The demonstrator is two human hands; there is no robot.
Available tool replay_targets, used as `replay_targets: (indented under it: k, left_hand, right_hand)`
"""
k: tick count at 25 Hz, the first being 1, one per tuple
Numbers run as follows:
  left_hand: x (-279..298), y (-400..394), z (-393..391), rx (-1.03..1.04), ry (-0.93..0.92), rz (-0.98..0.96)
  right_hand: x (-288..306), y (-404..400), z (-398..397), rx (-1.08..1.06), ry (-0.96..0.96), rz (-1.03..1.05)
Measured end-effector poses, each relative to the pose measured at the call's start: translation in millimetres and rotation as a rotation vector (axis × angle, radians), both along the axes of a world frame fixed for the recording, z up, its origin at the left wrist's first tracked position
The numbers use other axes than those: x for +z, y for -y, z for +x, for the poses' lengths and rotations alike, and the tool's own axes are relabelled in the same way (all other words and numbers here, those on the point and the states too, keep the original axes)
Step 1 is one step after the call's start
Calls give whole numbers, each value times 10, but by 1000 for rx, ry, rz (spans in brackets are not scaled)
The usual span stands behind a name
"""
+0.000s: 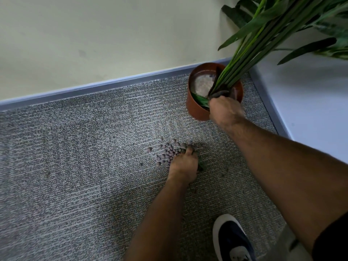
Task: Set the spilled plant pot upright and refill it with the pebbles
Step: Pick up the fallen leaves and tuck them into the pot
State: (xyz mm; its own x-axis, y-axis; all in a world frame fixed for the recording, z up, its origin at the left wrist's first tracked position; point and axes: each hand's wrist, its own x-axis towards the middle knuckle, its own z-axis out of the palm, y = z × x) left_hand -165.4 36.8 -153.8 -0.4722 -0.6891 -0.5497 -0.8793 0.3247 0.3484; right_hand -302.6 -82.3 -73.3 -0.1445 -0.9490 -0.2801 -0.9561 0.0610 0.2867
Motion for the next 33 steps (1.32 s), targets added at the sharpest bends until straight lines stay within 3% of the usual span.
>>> replay_targets:
  k: [5,8,10,13,18,20,22,26,29,33]
  left_hand:
    - [240,153,9,320,-264,-150]
    - [365,340,48,506,-394,-274]
    - [459,492,86,595,-441,-342]
    - [592,658,160,738,-482,-379]
    - [698,734,268,854,-597,-433]
    - [722,743,237,824,-597,-444]
    - [748,731,145,745,-600,-409]
    - [727,677,-107,487,-544,-277]
    - [612,613,-229,242,-392,-241]
    - [497,535,-201,150,-283,-167]
  right_hand:
    - [143,-18,7,96,96,-75]
    - [197,-76,-23,271,173,-263]
    - [249,-93,-9,297,450,-209]
    - [348,-76,85,112,913,66]
    - [376,11,101,-141,1240,257]
    - [413,17,31,-154,1202,281]
    - [407,11,-103,-123,1033,216]
    - [412,-66,-365,174,433,-72]
    - [368,-122,-427,273,63,-129]
    - [144,-152,-316,184,21,-90]
